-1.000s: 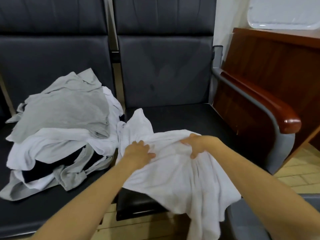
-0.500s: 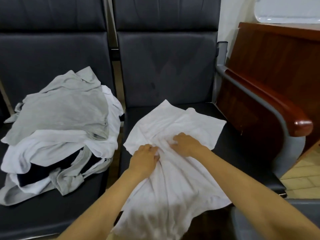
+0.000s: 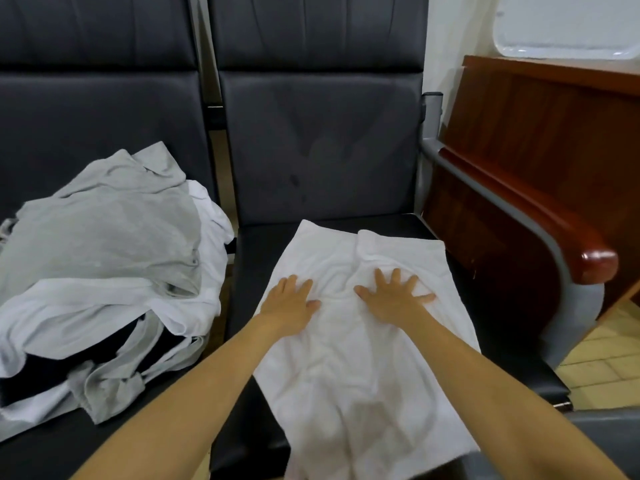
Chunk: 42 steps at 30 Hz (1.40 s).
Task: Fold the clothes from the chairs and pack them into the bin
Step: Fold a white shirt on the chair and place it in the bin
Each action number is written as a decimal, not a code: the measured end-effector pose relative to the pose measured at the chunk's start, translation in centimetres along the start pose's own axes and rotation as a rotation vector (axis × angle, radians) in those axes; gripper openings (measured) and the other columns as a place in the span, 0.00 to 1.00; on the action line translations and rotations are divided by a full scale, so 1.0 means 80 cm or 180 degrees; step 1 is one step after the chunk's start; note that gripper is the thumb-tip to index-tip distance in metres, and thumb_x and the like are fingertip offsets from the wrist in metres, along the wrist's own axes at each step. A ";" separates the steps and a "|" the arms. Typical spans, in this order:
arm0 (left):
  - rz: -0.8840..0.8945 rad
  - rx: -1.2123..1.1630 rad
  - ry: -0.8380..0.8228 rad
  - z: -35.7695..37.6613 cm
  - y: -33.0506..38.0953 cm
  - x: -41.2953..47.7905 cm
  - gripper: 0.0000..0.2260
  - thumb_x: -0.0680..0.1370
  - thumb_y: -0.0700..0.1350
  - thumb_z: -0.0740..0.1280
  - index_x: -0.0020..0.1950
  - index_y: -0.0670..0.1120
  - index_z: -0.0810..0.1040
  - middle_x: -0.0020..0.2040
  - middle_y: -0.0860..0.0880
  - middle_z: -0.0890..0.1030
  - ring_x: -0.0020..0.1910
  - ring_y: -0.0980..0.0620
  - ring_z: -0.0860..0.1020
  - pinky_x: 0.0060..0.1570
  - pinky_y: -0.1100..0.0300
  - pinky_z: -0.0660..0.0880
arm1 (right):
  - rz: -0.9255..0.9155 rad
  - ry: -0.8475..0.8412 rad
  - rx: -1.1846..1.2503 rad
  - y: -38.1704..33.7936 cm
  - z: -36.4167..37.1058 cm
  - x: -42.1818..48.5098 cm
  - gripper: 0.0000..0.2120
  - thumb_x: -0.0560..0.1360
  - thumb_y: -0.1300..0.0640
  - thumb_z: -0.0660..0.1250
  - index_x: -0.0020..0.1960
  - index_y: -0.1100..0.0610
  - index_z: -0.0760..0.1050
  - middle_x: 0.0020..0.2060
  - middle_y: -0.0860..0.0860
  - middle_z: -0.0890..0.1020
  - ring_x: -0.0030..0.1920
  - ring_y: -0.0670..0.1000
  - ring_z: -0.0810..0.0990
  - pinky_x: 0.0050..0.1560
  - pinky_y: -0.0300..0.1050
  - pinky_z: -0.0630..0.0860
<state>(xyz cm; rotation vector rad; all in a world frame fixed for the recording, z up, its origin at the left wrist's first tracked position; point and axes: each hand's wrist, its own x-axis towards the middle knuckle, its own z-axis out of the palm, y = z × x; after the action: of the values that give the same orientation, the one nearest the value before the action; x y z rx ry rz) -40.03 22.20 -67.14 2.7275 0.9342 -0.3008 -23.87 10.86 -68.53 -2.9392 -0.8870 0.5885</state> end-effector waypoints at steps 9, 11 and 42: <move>-0.0742 0.0461 0.0676 0.004 0.009 0.024 0.19 0.84 0.50 0.51 0.71 0.42 0.61 0.69 0.42 0.64 0.67 0.44 0.65 0.62 0.53 0.65 | -0.1344 0.0542 0.0004 0.013 0.004 0.068 0.29 0.79 0.34 0.46 0.77 0.41 0.48 0.78 0.42 0.47 0.77 0.46 0.41 0.74 0.60 0.38; -0.0778 -0.0008 0.0323 0.026 0.013 0.027 0.27 0.83 0.57 0.45 0.77 0.43 0.50 0.77 0.40 0.50 0.76 0.40 0.49 0.72 0.43 0.50 | -0.1167 0.0646 -0.0044 0.006 0.008 0.072 0.29 0.79 0.34 0.45 0.78 0.42 0.47 0.78 0.42 0.46 0.77 0.48 0.41 0.73 0.63 0.39; -0.0226 0.0764 0.0917 -0.005 -0.033 0.075 0.27 0.83 0.56 0.52 0.79 0.45 0.51 0.78 0.41 0.49 0.77 0.41 0.48 0.73 0.41 0.42 | -0.1140 0.0822 -0.0031 0.008 -0.033 0.078 0.25 0.83 0.49 0.51 0.77 0.54 0.54 0.75 0.53 0.60 0.75 0.56 0.56 0.73 0.54 0.56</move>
<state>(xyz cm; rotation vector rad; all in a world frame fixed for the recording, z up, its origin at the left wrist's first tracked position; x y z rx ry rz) -36.97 27.75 -68.82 3.0182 1.1366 -0.0317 -17.83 13.89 -68.33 -2.6766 -1.3330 0.1817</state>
